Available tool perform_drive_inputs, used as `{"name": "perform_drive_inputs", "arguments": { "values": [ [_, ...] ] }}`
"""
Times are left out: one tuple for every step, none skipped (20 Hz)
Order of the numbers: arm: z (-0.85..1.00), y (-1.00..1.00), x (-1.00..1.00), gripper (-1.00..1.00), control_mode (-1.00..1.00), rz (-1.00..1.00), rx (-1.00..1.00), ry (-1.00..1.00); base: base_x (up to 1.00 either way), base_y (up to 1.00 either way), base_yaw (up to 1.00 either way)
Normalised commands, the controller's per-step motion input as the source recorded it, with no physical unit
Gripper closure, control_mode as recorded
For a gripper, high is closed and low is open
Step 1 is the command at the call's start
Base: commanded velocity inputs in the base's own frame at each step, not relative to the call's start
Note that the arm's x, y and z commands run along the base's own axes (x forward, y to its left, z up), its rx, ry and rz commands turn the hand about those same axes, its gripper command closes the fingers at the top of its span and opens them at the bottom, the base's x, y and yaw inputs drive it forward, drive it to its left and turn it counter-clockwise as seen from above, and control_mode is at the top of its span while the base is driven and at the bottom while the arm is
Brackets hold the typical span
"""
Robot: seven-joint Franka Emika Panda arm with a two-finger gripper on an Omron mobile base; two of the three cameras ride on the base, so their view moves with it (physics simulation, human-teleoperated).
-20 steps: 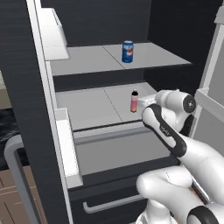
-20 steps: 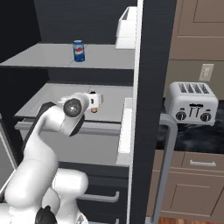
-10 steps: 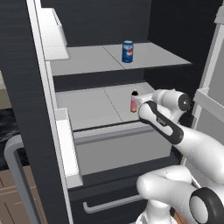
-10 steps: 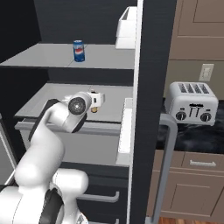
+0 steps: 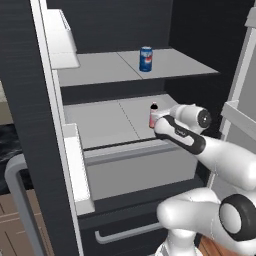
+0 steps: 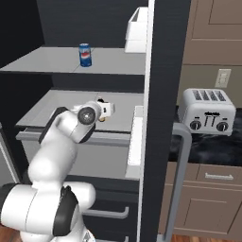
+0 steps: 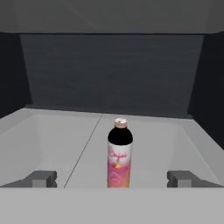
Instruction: Open the fridge, grab two sodas, and place both sodas inside the bowl with ice on the dining counter.
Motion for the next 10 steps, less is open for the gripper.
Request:
{"name": "perform_drive_inputs", "arguments": {
  "values": [
    [-0.2,-0.02,0.24,-1.0,-1.0,0.0,0.0,0.0,0.0,0.0,0.0],
    [-0.18,-0.02,0.23,-1.0,-1.0,0.0,0.0,0.0,0.0,0.0,0.0],
    [-0.17,-0.03,0.24,-1.0,-1.0,0.0,0.0,0.0,0.0,0.0,0.0],
    [-0.17,-0.03,0.25,-1.0,-1.0,0.0,0.0,0.0,0.0,0.0,0.0],
    [-0.14,-0.01,0.24,-1.0,-1.0,0.0,0.0,0.0,0.0,0.0,0.0],
    [-0.14,-0.02,0.26,-1.0,-1.0,0.0,0.0,0.0,0.0,0.0,0.0],
    [-0.13,-0.03,0.24,-1.0,-1.0,0.0,0.0,0.0,0.0,0.0,0.0],
    [-0.13,-0.03,0.25,-1.0,-1.0,0.0,0.0,0.0,0.0,0.0,0.0],
    [-0.14,-0.03,0.26,-1.0,-1.0,0.0,0.0,0.0,0.0,0.0,0.0],
    [-0.14,-0.02,0.23,-1.0,-1.0,0.0,0.0,0.0,0.0,0.0,0.0]
  ]
}}
